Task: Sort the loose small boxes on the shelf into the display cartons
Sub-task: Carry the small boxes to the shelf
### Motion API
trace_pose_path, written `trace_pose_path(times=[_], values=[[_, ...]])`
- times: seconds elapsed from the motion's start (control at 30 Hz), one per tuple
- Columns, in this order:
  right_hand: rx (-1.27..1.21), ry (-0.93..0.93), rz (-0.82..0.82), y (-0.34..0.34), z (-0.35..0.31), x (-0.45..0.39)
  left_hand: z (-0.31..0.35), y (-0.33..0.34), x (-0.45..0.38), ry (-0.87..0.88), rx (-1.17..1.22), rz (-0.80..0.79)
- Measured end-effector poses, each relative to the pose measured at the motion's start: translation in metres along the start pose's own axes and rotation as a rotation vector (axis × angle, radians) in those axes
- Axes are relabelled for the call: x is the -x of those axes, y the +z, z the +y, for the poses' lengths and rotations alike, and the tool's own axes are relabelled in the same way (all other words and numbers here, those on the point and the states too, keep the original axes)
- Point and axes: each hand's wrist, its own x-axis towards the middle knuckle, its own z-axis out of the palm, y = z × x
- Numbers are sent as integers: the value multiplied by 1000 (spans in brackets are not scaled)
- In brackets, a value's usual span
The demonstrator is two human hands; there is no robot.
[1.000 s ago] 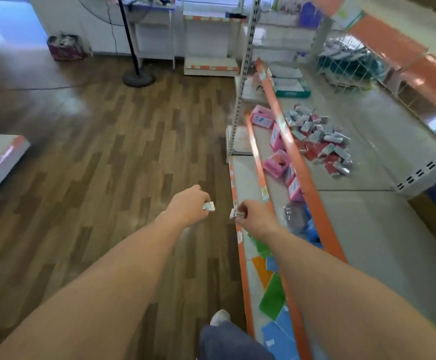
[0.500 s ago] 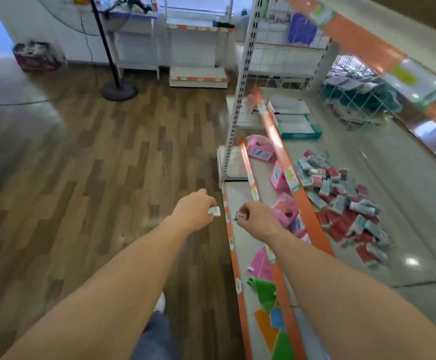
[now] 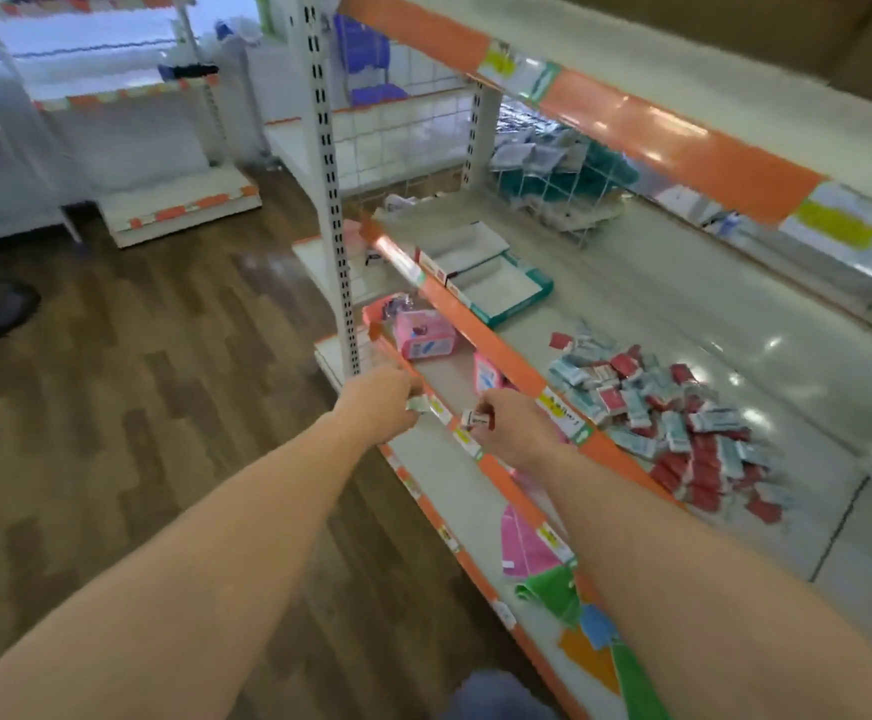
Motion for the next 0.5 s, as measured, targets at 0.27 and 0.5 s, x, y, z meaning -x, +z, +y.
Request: trace_pose_path(times=[0.27, 0.5], values=[[4, 210, 132, -47, 36, -66, 34, -4, -111, 277, -1, -16], [-68, 322, 236, -65, 59, -106, 60, -16, -192, 368, -79, -90]])
